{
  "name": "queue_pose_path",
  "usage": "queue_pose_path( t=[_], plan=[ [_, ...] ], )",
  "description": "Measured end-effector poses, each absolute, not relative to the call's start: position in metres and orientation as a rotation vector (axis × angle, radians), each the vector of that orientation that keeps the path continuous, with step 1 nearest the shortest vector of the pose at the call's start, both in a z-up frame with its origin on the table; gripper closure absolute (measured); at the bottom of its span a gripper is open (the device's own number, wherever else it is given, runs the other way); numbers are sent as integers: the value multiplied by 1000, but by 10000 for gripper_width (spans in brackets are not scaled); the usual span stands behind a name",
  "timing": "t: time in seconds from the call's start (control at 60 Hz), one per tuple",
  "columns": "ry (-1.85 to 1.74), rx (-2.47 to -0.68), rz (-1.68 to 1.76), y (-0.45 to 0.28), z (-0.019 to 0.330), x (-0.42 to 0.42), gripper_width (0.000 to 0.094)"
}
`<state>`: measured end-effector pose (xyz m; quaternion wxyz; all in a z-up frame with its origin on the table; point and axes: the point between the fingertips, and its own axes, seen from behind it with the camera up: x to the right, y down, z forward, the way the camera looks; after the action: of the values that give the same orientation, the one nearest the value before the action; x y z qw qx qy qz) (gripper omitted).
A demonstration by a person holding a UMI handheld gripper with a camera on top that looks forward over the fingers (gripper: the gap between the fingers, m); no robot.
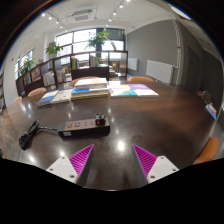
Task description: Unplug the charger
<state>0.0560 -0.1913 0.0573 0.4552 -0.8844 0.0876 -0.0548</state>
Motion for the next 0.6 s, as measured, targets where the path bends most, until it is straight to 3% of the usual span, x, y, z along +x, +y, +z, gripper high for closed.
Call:
queue_pose_path(
  t=[0.3, 0.483, 0.55, 0.6],
  plan=[
    [64, -2158, -28, -39, 35, 39, 239],
    [31, -2152, -5, -11, 20, 40, 494],
    [6, -2132, 34, -8, 20, 35, 682],
    [-22, -2116, 31, -8, 20, 35, 705]
  ],
)
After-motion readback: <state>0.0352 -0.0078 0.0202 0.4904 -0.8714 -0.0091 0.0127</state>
